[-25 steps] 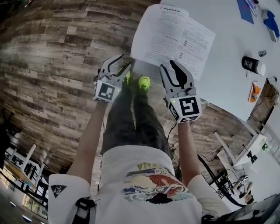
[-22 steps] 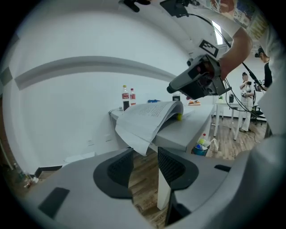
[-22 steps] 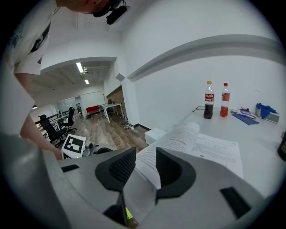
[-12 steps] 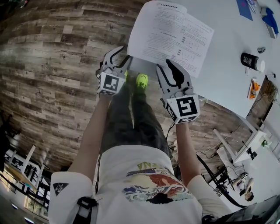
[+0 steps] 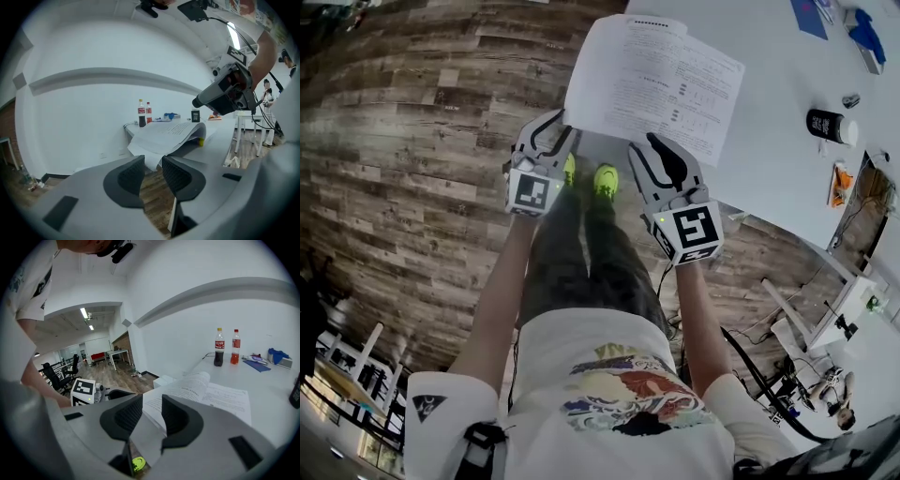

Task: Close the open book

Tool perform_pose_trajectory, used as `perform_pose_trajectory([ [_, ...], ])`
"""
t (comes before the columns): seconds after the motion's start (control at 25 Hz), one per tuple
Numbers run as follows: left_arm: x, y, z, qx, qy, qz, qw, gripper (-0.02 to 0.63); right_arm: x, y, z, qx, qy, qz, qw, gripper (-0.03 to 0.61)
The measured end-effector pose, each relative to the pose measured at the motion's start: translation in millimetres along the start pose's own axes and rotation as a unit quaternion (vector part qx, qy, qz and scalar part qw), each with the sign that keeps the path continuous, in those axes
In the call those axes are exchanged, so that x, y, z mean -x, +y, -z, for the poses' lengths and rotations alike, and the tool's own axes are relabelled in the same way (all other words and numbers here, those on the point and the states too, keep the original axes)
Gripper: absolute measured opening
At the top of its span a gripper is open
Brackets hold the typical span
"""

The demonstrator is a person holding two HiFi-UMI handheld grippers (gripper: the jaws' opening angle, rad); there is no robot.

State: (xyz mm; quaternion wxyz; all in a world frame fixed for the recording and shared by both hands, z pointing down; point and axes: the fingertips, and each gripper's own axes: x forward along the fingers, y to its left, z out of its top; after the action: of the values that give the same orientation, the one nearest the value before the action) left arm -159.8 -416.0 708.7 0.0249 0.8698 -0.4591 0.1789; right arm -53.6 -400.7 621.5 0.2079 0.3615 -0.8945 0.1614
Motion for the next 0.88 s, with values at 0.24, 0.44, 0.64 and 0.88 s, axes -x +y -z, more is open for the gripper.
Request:
perform_pose_trajectory([
  [0.24, 9.6, -5.3, -28.7, 0.004, -0.005, 0.006, 1.0, 0.109, 18.1, 8.6, -3.4, -0.007, 0.003, -0.012, 1.0, 0.123],
  [0.44, 12.7, -9.0, -47.9, 0.002, -0.006, 0.011, 0.9999, 0.109, 28.8, 10.8, -7.6, -0.009, -0.001, -0.012, 1.0, 0.123],
  [0.64, 12.5, -19.9, -68.1, -0.011, 0.004, 0.019, 0.9998, 0.109, 46.3, 1.8, -13.8, -0.01, -0.007, -0.01, 1.0, 0.123],
  [0.88, 11.2, -35.0, -92.6, -0.015, 0.016, 0.025, 0.9995, 0.109, 69.0, -17.1, -24.1, -0.011, -0.015, -0.008, 1.0, 0.123],
])
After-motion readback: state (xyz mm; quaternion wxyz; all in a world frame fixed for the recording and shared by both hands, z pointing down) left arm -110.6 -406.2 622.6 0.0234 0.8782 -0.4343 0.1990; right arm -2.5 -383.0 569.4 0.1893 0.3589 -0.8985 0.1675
